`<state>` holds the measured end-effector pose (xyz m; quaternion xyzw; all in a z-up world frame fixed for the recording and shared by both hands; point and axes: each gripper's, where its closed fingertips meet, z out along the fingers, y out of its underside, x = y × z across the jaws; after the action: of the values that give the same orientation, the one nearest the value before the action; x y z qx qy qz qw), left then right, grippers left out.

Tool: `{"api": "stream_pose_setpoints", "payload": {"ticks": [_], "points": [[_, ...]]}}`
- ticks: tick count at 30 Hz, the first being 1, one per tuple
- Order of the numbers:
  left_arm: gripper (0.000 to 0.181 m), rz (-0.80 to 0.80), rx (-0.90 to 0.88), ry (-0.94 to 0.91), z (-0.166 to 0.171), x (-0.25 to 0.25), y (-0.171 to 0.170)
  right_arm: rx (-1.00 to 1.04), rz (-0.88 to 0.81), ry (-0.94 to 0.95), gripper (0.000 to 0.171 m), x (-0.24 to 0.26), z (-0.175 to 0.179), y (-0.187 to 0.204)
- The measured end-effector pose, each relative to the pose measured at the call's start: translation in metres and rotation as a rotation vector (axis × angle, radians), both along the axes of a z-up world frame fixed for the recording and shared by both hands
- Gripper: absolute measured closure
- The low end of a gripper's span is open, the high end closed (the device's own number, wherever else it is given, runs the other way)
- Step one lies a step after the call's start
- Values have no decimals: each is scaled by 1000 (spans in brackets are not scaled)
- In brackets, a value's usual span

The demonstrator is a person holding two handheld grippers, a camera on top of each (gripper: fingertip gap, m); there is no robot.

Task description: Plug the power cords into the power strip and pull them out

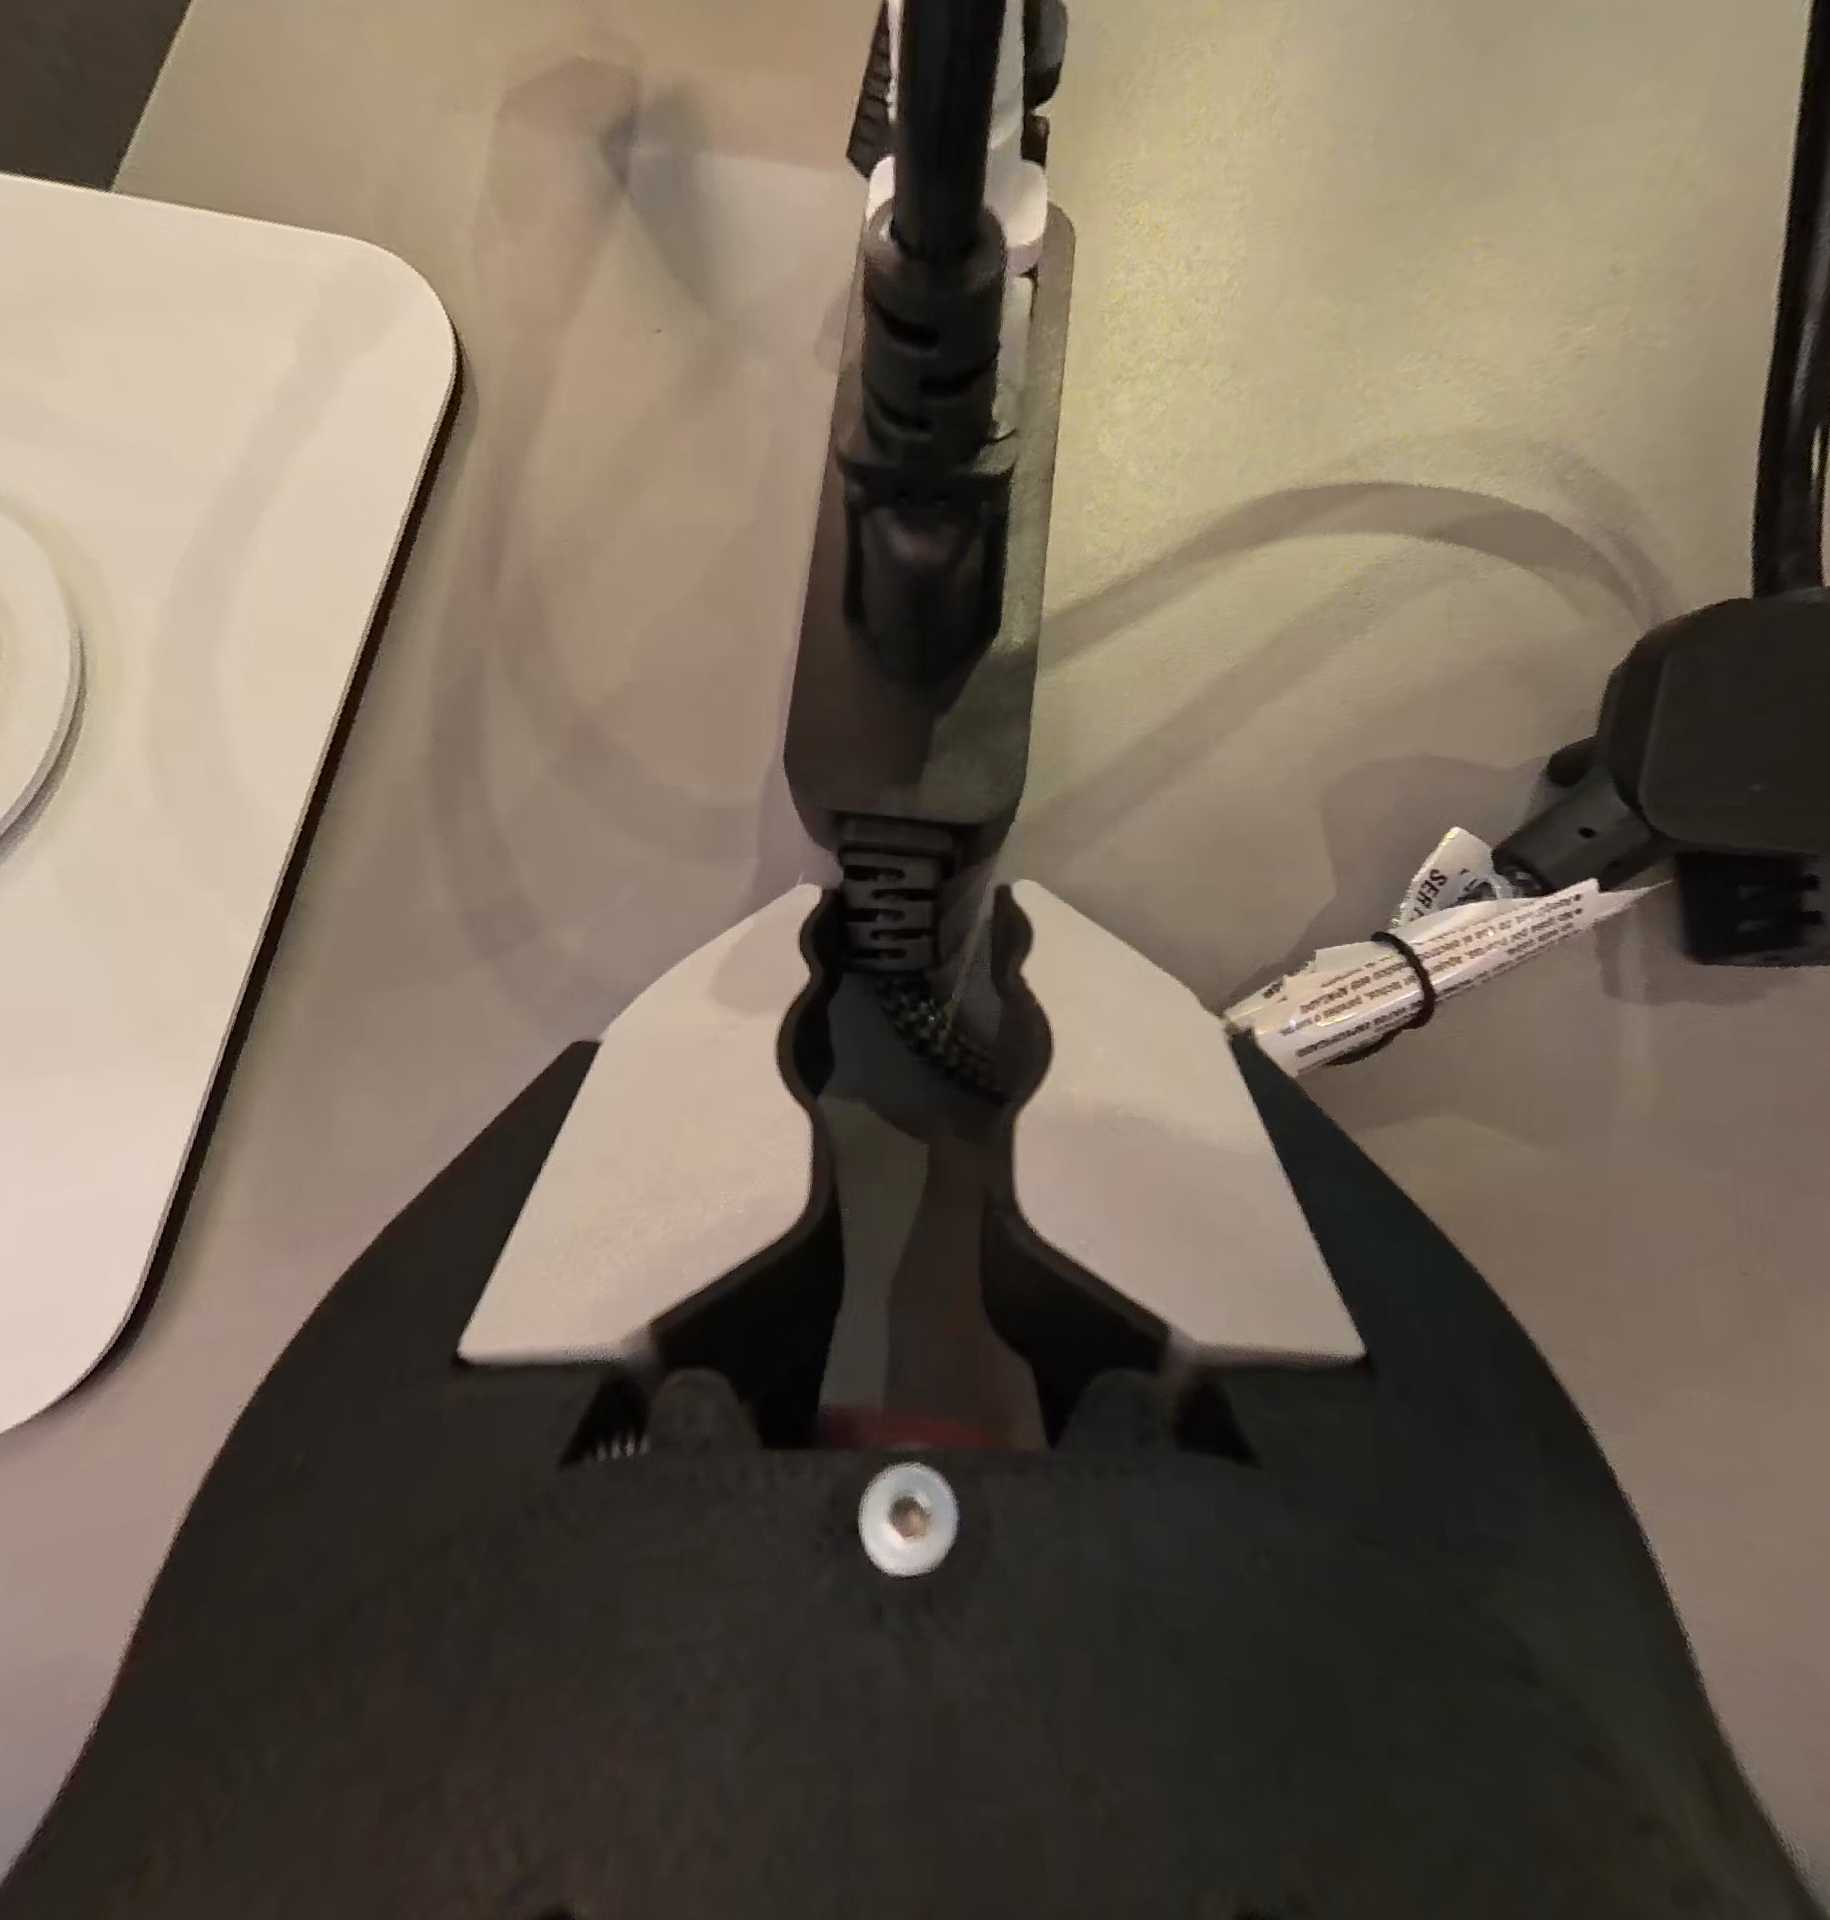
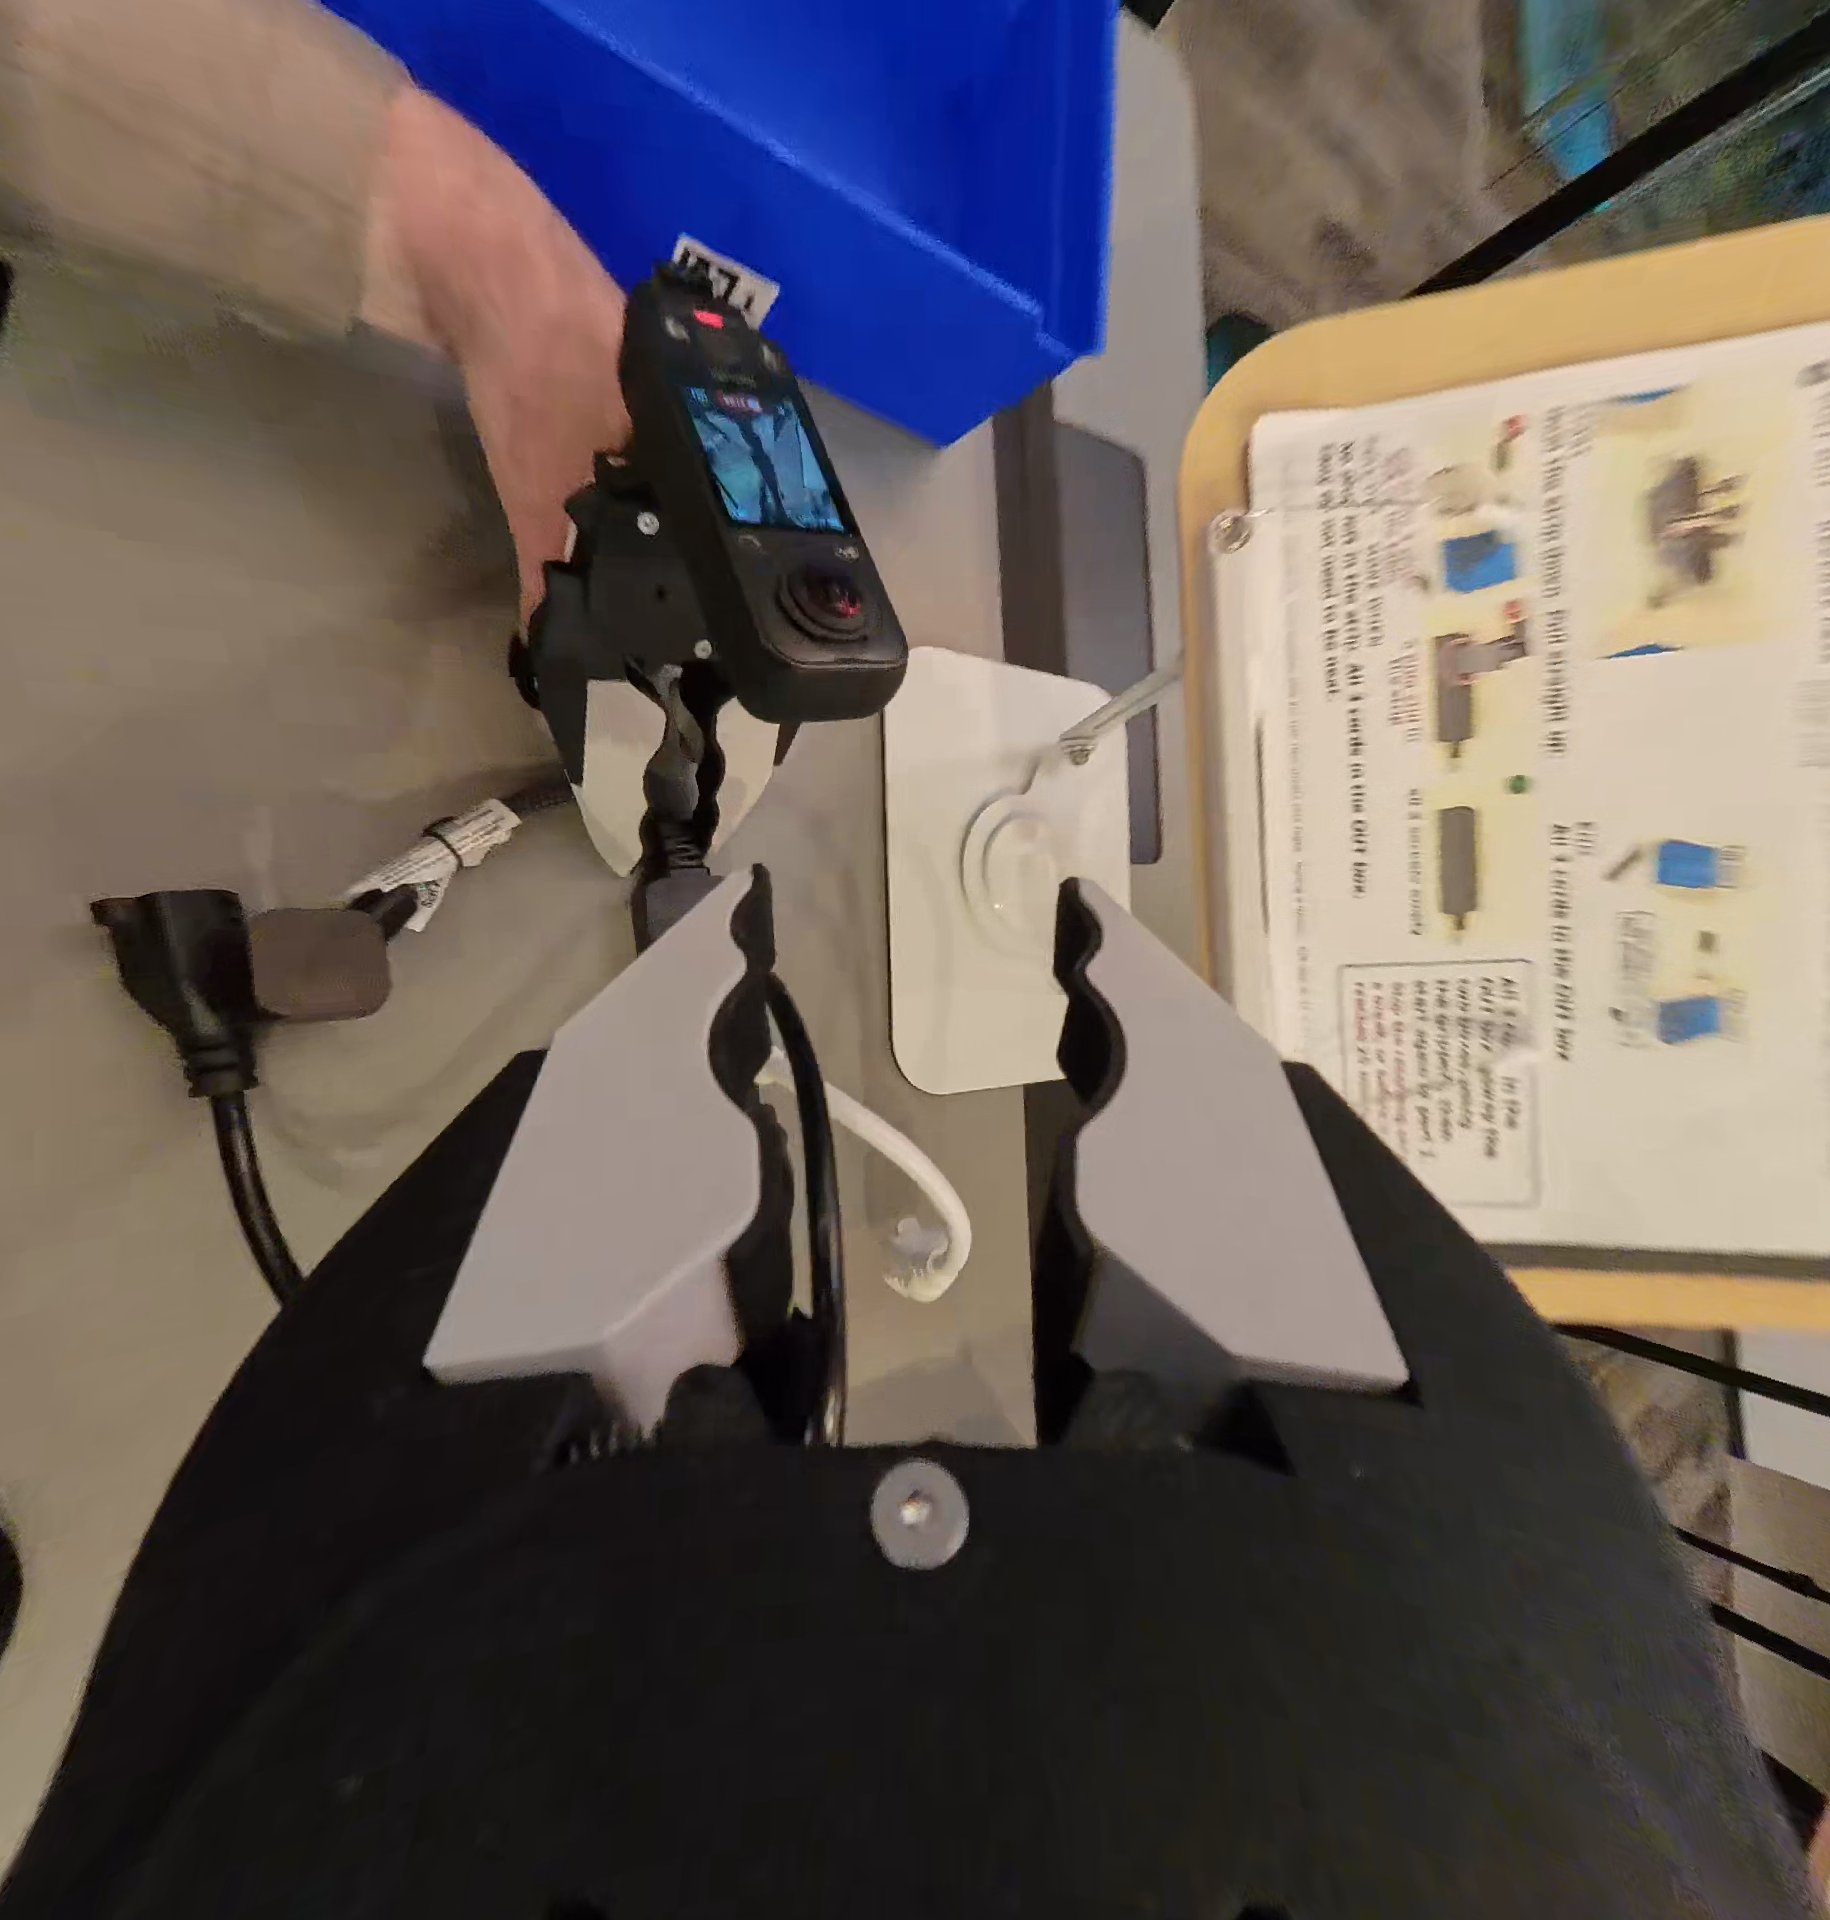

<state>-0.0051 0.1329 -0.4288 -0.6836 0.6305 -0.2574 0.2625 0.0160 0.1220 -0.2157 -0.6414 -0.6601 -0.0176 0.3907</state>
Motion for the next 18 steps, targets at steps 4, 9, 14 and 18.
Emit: {"api": "stream_pose_setpoints", "payload": {"ticks": [4, 9, 14, 18], "points": [[144, -13, 11, 9, 1, 0, -3, 68, -19, 94, 130, 19, 16, -42], [122, 4, 52, -32, 19, 2, 0, 48, -95, 202, 129, 51, -2, -86], [96, 40, 163, -16, 36, 3, 9, 19, -162, 405, 134, 71, -20, -115], [85, 52, 189, -61, 50, 9, 9, -22, -242, 508, 129, 82, -46, -120]]}}
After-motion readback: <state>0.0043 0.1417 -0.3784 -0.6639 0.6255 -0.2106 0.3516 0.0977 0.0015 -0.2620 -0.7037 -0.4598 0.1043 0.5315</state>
